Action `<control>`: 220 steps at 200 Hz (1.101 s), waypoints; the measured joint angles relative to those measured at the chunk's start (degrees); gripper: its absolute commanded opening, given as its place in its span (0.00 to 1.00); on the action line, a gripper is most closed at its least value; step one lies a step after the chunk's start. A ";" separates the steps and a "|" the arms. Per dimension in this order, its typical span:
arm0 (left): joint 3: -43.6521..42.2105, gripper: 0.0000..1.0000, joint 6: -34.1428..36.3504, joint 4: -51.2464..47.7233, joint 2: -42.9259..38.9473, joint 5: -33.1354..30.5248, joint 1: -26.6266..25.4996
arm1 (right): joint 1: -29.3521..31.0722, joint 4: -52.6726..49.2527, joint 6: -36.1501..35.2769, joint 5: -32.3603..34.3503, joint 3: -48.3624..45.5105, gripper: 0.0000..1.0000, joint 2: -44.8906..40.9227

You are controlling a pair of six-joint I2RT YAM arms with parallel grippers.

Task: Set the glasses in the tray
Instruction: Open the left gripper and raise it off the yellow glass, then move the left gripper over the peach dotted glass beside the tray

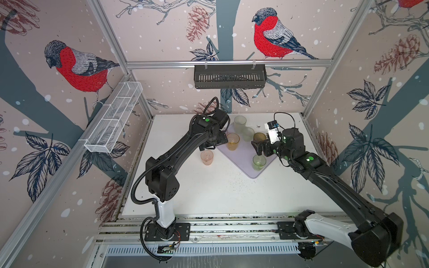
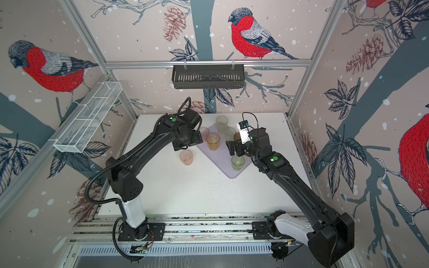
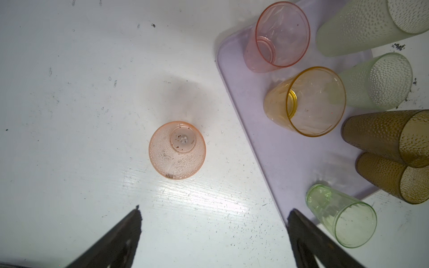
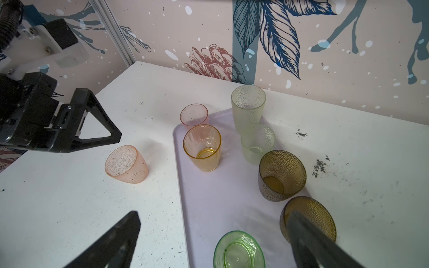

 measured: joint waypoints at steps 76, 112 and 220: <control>-19.54 0.98 0.63 8.70 -11.76 5.14 6.84 | 1.03 0.07 -0.79 -0.74 0.22 1.00 0.63; -23.52 0.97 2.69 11.82 -13.29 6.64 8.96 | 1.22 0.15 -1.14 -2.08 0.98 1.00 1.25; -29.68 0.79 6.03 19.37 -12.66 10.03 12.07 | 1.97 0.13 -1.46 -3.74 1.84 1.00 1.95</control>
